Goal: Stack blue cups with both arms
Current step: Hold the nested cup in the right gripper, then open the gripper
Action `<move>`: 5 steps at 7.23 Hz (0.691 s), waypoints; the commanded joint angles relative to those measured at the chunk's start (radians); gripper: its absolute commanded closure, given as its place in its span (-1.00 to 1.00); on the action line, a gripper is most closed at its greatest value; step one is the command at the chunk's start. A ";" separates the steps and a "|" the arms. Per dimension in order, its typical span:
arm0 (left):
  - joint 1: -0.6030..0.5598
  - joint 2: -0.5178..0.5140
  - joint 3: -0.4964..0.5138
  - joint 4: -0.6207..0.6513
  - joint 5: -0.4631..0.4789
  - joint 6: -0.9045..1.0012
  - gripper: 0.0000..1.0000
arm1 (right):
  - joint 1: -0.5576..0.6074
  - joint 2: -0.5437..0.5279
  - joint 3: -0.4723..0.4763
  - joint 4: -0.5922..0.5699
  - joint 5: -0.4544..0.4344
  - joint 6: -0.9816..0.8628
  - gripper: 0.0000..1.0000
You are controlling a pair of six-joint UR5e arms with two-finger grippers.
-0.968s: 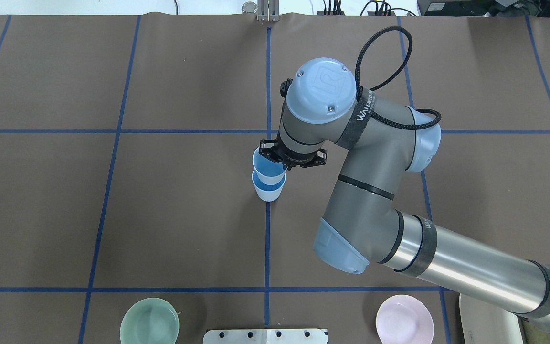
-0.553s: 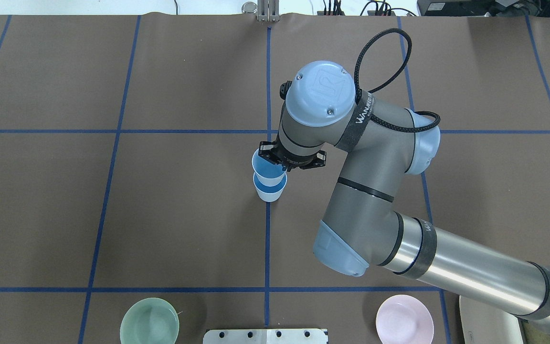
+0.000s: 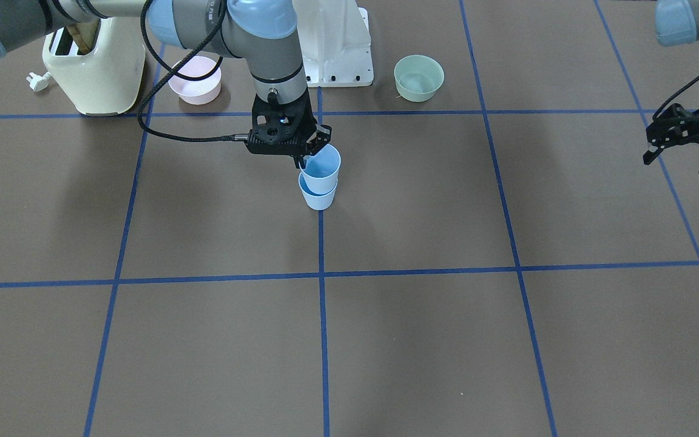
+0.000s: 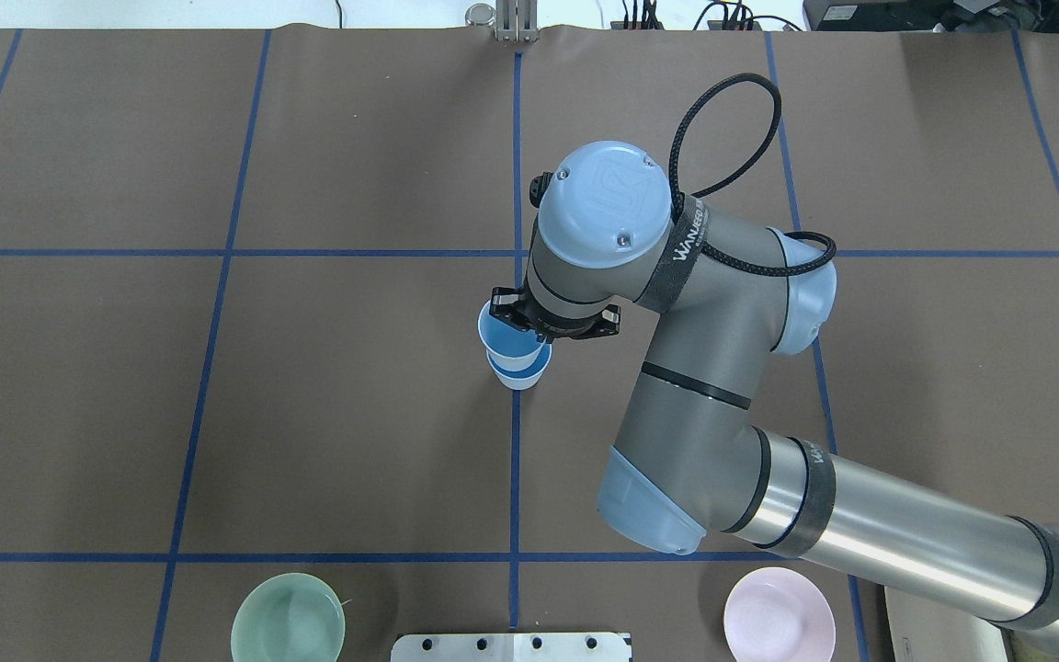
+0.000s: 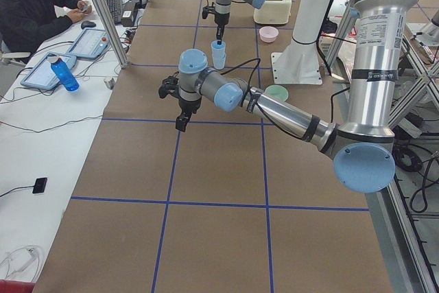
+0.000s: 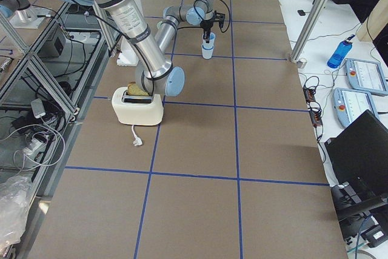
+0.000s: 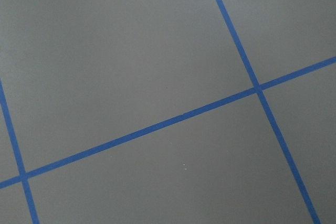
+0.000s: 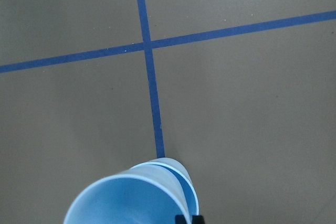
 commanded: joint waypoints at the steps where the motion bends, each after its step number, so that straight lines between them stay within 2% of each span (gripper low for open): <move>1: 0.001 -0.001 0.002 0.000 0.000 0.001 -0.94 | -0.002 -0.001 0.009 -0.001 -0.001 0.001 1.00; 5: 0.001 -0.002 -0.004 0.002 -0.002 -0.001 -0.94 | 0.000 -0.015 0.009 0.005 -0.004 -0.001 1.00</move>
